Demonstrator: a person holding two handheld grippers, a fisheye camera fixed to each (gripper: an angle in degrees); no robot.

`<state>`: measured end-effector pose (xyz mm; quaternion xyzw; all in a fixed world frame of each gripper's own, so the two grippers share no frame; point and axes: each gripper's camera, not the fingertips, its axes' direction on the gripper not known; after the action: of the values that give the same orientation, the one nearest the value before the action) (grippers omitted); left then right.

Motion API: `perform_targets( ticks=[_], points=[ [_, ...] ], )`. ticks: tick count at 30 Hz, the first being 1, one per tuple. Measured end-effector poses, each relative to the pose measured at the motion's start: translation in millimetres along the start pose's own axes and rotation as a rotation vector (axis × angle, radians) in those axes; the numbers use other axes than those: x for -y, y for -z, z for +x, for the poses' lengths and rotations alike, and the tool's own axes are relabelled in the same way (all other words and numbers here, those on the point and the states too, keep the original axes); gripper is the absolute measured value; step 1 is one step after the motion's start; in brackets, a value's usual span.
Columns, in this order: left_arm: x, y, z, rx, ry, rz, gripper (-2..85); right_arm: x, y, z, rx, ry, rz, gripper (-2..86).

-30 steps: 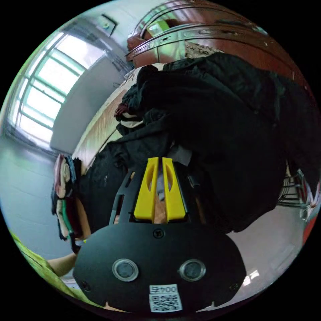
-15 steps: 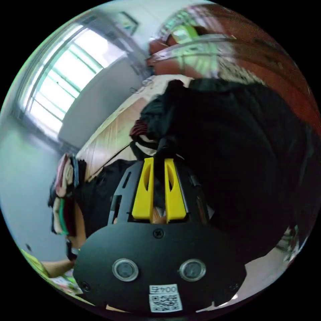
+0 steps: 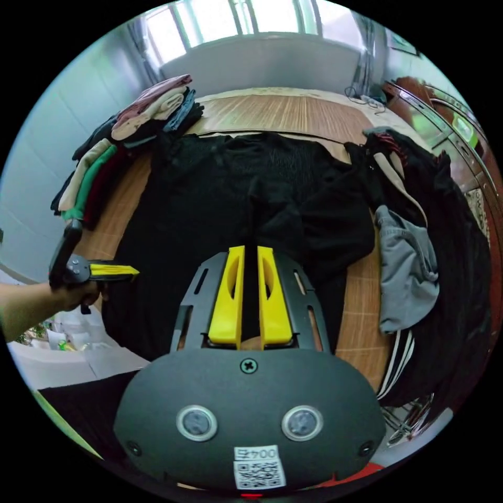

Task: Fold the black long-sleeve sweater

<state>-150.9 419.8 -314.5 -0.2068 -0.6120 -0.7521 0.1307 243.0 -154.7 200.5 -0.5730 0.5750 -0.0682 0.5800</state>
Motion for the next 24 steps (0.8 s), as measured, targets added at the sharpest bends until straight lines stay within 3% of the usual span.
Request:
perform_targets(
  ticks=[11, 15, 20, 22, 24],
  points=[
    [-9, 57, 6, -0.046, 0.012, 0.048, 0.2, 107, -70, 74, 0.098, -0.067, -0.173, 11.9],
    [-7, 82, 1, -0.09, 0.047, 0.045, 0.5, 125, -101, 67, 0.157, -0.072, -0.318, 4.3],
    [-3, 110, -36, -0.386, 0.162, -0.006, 1.4, 106, -4, 8, 0.098, 0.152, 0.038, 3.3],
    [-10, 125, -48, -0.506, 0.222, 0.032, 2.1, 78, 29, -27, 0.041, 0.33, 0.097, 3.4],
    [-17, 135, -51, -0.505, 0.248, 0.049, 2.8, 42, 36, -59, -0.022, 0.506, 0.06, 3.6]
  ],
)
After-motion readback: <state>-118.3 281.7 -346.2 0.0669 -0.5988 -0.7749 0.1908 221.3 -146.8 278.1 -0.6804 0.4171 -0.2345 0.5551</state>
